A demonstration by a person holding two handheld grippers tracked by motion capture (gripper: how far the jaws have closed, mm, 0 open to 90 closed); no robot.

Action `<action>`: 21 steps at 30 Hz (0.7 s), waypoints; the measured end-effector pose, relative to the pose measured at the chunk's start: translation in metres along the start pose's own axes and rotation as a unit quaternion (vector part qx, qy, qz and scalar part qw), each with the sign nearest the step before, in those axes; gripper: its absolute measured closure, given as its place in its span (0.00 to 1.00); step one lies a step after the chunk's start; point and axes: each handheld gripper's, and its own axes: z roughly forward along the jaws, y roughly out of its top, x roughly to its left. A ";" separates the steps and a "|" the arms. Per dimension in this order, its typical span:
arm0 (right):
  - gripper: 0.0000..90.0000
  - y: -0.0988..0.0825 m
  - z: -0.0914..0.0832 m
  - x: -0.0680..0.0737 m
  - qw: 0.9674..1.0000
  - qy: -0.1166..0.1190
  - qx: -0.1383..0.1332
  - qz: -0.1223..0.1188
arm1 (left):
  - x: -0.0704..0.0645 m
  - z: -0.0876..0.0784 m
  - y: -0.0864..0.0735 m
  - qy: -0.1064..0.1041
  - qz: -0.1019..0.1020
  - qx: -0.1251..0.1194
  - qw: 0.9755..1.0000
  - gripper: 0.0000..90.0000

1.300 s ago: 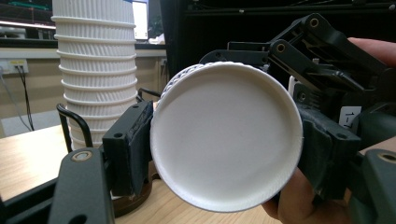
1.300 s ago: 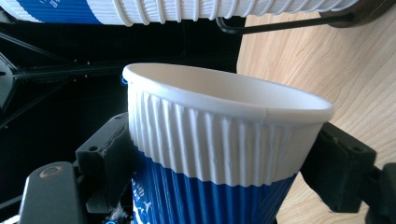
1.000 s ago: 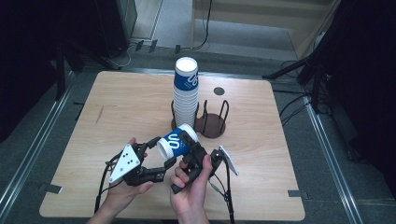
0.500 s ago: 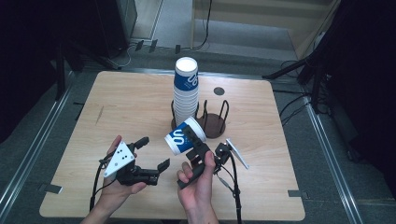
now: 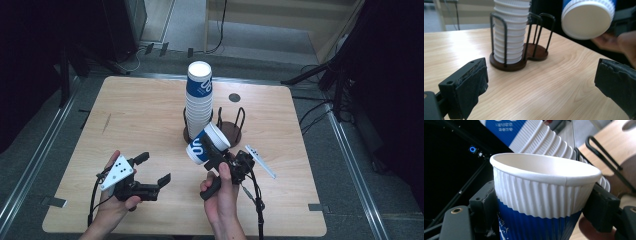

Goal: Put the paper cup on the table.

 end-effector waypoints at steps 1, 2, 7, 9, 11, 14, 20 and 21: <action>0.25 0.001 0.000 0.000 1.000 0.002 -0.004 -0.011 | 0.001 -0.001 -0.001 0.003 -0.001 0.000 1.000 0.00; 0.25 0.001 -0.001 0.001 1.000 -0.002 -0.006 -0.018 | 0.003 -0.003 -0.003 0.005 -0.002 0.001 1.000 0.00; 0.25 0.002 -0.001 0.003 0.999 -0.006 -0.015 -0.050 | 0.010 -0.009 -0.007 0.016 -0.008 0.007 1.000 0.00; 0.25 0.002 -0.001 0.004 0.997 -0.014 -0.016 -0.070 | 0.013 -0.012 -0.009 0.022 -0.009 0.009 1.000 0.00; 0.24 0.002 -0.001 0.004 0.996 -0.013 -0.022 -0.088 | 0.016 -0.014 -0.010 0.024 -0.014 0.009 1.000 0.00; 0.24 0.002 -0.002 0.006 0.992 -0.022 -0.031 -0.120 | 0.018 -0.016 -0.013 0.030 -0.013 0.013 0.999 0.00; 0.24 0.000 -0.001 0.004 0.984 -0.039 -0.045 -0.166 | 0.027 -0.023 -0.017 0.044 -0.016 0.021 0.999 0.00; 0.24 0.000 -0.001 0.005 0.983 -0.041 -0.048 -0.170 | 0.029 -0.024 -0.017 0.045 -0.016 0.022 0.999 0.00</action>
